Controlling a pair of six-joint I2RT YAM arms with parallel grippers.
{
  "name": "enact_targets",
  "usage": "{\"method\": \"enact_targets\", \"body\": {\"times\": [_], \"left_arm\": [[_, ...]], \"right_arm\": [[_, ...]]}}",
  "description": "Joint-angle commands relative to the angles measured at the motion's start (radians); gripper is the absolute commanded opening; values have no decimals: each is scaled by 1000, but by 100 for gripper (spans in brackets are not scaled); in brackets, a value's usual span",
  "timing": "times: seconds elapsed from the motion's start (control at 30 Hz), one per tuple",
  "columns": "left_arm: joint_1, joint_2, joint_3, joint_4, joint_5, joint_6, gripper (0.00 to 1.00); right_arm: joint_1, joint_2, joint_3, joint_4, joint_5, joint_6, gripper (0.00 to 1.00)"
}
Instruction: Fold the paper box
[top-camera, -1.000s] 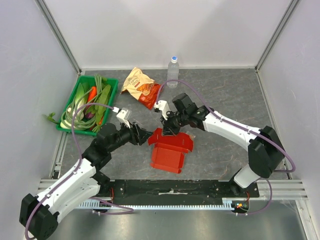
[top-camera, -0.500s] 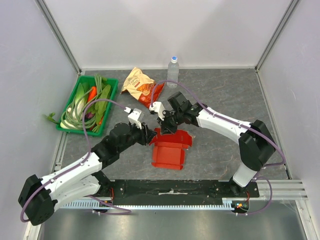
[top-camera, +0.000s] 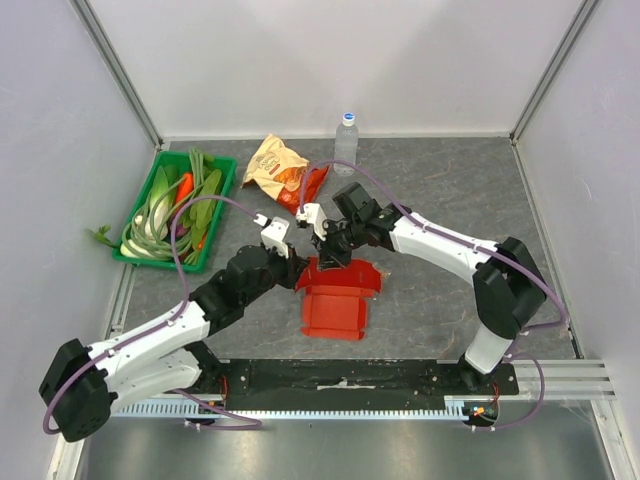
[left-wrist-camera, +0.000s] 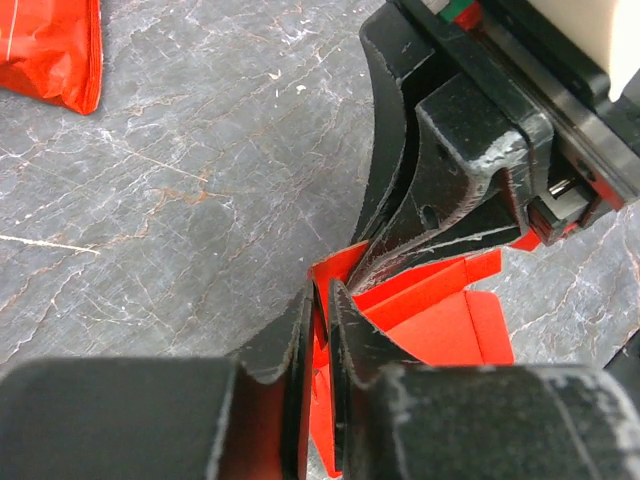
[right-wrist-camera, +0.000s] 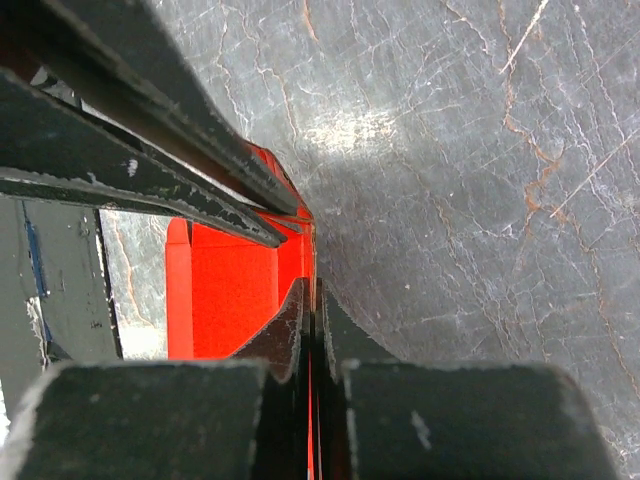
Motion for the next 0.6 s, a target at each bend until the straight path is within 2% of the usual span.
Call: {"method": "enact_targets", "body": {"times": [0.0,0.03,0.07,0.1,0.13,0.17,0.2,0.27,0.3,0.33,0.37,0.4,0.43,0.5,0.57], "left_arm": [[-9,-2,13,73,-38,67,10],[-9,-6,8,82,-70,74,8],[-14,-9,-10,107,-101,78,2],[-14,-12,-22,128,-130,83,2],[-17,-22,-36,150,-183,81,2],[-20,-28,-67,173,-206,83,2],[-19,-32,-81,218,-225,87,2],[-20,-49,-119,263,-274,87,2],[-22,-55,-128,291,-276,98,2],[-22,-61,-137,306,-286,104,2],[-22,-74,-153,322,-291,112,2],[-23,-80,-162,348,-303,126,2],[-22,-85,-171,358,-309,132,2],[-25,-98,-190,377,-319,146,2],[-26,-98,-196,389,-320,158,2]], "right_arm": [[5,18,61,50,-16,59,0],[5,20,64,60,7,95,3],[5,26,69,73,100,144,22],[5,28,79,80,180,290,28],[4,17,99,75,261,370,33],[-4,3,104,61,330,464,46],[-11,-15,99,46,419,626,52],[-35,-78,70,41,461,772,64],[-35,-99,60,32,515,854,66],[-35,-133,61,16,559,886,85],[-35,-149,69,-39,588,922,87],[-35,-162,90,-75,680,969,87],[-32,-193,95,-96,713,1083,86],[-32,-216,142,-199,786,1191,86],[-13,-259,148,-219,854,1334,85]]}}
